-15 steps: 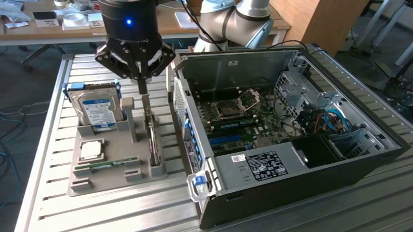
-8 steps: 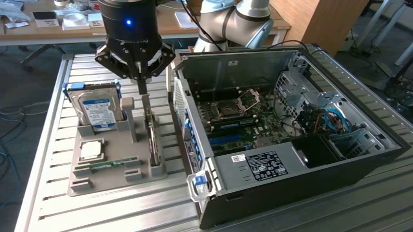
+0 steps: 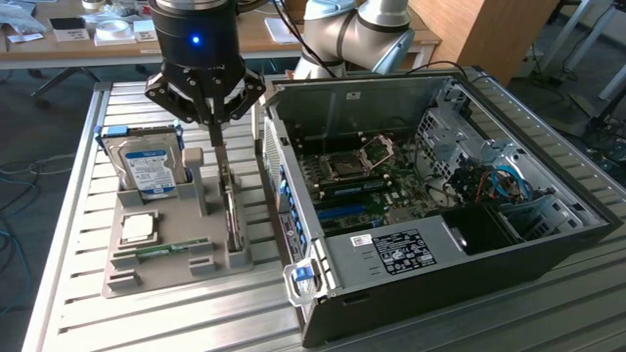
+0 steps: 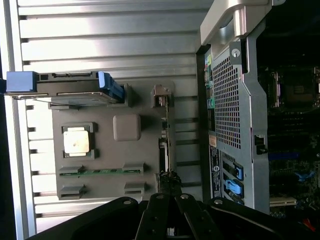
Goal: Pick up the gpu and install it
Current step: 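Reach for the gpu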
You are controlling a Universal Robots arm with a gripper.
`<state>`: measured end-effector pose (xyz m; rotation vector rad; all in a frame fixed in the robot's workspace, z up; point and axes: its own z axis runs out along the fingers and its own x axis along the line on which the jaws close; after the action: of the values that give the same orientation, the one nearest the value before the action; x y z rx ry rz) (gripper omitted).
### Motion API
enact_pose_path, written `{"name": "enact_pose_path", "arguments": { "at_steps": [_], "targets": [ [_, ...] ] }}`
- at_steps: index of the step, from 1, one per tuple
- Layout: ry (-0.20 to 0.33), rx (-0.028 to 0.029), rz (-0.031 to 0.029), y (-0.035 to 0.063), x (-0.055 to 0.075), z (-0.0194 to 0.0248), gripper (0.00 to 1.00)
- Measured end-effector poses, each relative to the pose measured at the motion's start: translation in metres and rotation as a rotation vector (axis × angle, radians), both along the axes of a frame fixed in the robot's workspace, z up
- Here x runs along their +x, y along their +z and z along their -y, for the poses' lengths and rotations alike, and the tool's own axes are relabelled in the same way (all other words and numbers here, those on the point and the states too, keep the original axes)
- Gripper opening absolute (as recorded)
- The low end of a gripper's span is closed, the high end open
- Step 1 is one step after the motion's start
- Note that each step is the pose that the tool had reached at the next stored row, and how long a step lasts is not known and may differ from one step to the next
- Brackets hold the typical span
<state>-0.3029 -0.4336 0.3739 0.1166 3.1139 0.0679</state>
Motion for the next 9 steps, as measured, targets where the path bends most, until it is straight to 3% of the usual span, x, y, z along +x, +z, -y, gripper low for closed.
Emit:
{"name": "enact_pose_path", "arguments": {
  "at_steps": [9],
  "targets": [
    [0.000,0.0002,0.0003,-0.0002,0.0000,0.0000,0.11]
  ]
}}
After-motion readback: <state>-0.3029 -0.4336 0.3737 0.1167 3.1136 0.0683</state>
